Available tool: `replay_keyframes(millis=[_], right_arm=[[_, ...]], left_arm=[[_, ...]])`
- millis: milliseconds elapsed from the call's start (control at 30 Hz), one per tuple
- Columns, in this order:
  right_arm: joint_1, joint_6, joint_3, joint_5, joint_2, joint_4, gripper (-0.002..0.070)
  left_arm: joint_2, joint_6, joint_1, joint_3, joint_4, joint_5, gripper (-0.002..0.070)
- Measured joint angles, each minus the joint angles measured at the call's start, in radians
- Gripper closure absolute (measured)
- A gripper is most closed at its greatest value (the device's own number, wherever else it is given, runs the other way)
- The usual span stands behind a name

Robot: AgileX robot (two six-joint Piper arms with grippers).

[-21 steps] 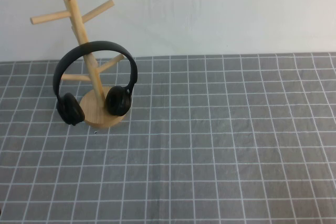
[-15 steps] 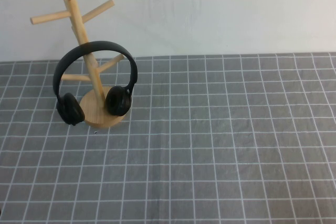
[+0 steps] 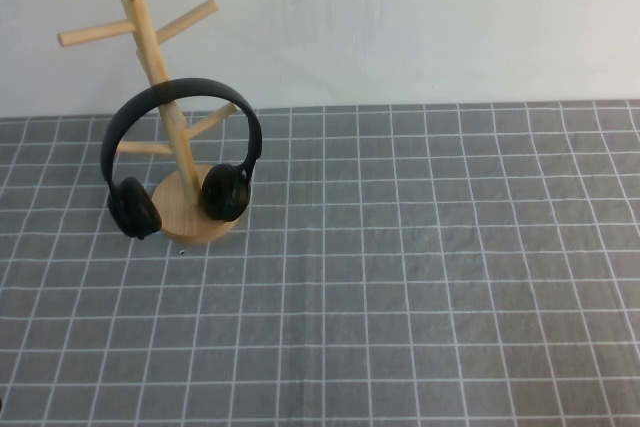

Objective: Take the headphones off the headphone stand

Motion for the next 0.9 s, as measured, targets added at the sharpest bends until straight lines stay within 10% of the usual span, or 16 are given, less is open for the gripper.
replay_keyframes(millis=[567, 900], right_arm=[[0.0, 0.0, 0.0, 0.0, 0.0, 0.0, 0.0682], [0.0, 0.0, 0.0, 0.0, 0.0, 0.0, 0.0682]], left_arm=[[0.0, 0.0, 0.0, 0.002, 0.0, -0.034, 0.0675], [0.0, 0.0, 0.0, 0.006, 0.0, -0.619, 0.0675]])
